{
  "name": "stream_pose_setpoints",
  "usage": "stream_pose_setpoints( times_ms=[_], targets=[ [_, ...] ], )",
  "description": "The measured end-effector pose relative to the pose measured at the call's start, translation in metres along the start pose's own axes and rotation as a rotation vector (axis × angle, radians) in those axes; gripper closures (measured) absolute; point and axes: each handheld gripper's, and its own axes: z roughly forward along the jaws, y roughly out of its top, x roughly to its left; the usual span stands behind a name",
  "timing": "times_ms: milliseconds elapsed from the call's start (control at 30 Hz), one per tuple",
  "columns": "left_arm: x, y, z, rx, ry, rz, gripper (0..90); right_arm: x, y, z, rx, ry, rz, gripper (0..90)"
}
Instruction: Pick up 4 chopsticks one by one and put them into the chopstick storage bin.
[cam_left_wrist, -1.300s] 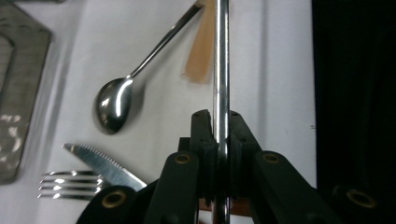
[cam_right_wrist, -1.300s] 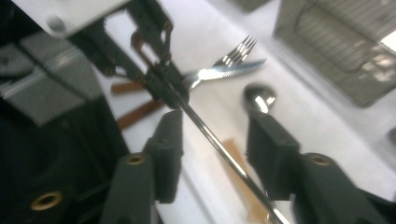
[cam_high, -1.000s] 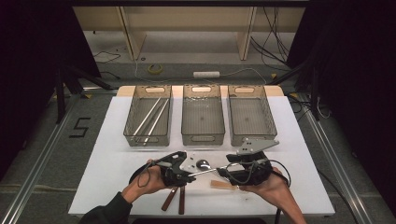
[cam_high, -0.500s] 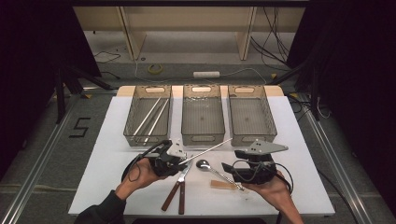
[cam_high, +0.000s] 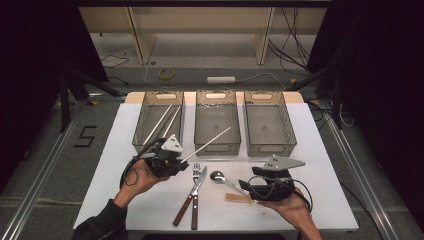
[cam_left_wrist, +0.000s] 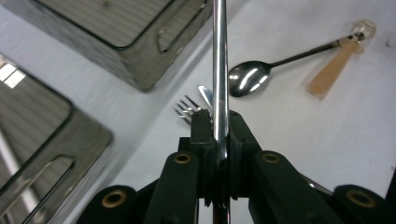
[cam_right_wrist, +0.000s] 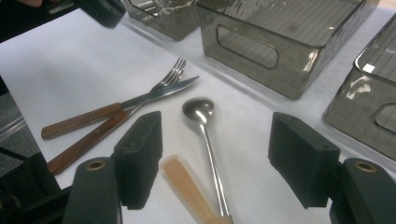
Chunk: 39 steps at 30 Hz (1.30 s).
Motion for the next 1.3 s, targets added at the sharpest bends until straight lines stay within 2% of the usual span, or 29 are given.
stream_pose_setpoints(
  times_ms=[300, 533, 933, 1300],
  targets=[
    [0.036, 0.000, -0.009, -0.056, 0.056, -0.123, 82.9, 0.000, -0.009, -0.001, -0.023, -0.005, 0.026, 33.3],
    [0.060, 0.000, -0.011, -0.088, 0.109, -0.186, 82.9, 0.002, -0.015, -0.004, -0.029, -0.003, 0.031, 31.6],
    [0.107, 0.007, -0.005, -0.080, 0.187, -0.296, 82.8, 0.006, -0.020, -0.004, -0.010, 0.011, 0.020, 30.9],
    [0.137, 0.003, 0.014, -0.051, 0.226, -0.392, 82.7, 0.007, -0.020, -0.004, -0.006, 0.017, 0.014, 31.0]
  ],
)
